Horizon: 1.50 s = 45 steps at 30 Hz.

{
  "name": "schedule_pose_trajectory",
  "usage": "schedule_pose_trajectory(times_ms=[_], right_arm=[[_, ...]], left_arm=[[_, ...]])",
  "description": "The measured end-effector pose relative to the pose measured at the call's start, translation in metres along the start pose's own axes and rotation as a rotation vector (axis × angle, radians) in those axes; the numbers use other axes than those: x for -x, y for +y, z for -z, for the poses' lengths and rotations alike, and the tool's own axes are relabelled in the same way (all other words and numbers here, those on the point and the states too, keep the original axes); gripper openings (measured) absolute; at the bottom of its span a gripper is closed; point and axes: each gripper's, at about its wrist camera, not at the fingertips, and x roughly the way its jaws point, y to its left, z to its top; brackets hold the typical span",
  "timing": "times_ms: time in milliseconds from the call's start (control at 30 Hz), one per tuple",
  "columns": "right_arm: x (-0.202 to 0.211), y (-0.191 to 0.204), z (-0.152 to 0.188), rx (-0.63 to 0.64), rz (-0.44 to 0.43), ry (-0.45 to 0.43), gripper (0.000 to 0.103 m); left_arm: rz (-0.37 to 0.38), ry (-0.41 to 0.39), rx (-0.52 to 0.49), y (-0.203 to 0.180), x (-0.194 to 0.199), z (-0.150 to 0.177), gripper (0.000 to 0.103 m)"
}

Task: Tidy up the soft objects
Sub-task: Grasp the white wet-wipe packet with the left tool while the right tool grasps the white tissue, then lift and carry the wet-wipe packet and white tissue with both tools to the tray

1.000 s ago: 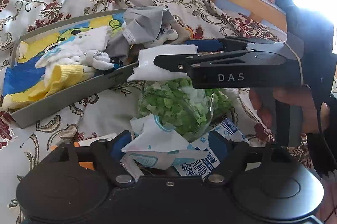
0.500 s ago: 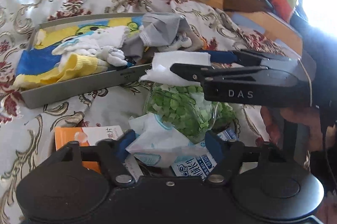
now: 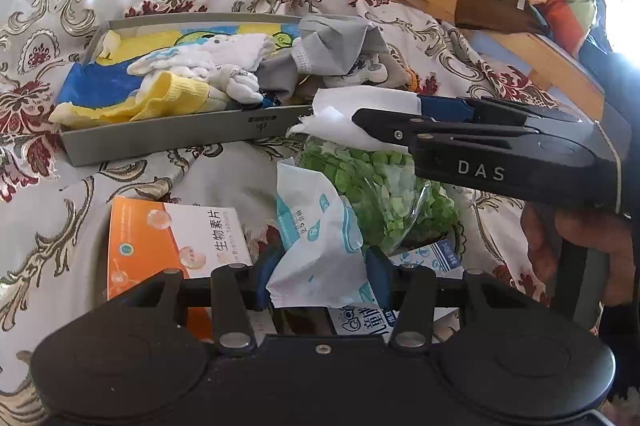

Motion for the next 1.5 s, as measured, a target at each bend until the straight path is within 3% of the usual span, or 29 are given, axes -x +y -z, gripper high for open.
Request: schedule_pose_trajectory(times_ms=[300, 733, 1033, 1367, 1500], right_arm=[[0.003, -0.004, 0.0, -0.013, -0.006, 0.0, 0.044], [0.009, -0.001, 0.002, -0.006, -0.014, -0.001, 0.011], [0.011, 0.005, 0.006, 0.058, -0.03, -0.055, 0.008], [0.017, 0.034, -0.006, 0.219, -0.002, -0.225, 0.007], [0.016, 0.038, -0.02, 0.211, 0.011, -0.291, 0.007]], left_arm=[[-0.024, -0.009, 0.03, -0.004, 0.003, 0.002, 0.046], [-0.062, -0.07, 0.131, -0.008, 0.018, 0.011, 0.045], [-0.113, -0.159, 0.173, -0.004, 0.037, -0.01, 0.045], [-0.211, -0.255, 0.158, 0.016, 0.048, -0.057, 0.046], [-0.228, -0.278, 0.135, 0.03, 0.04, -0.079, 0.046]])
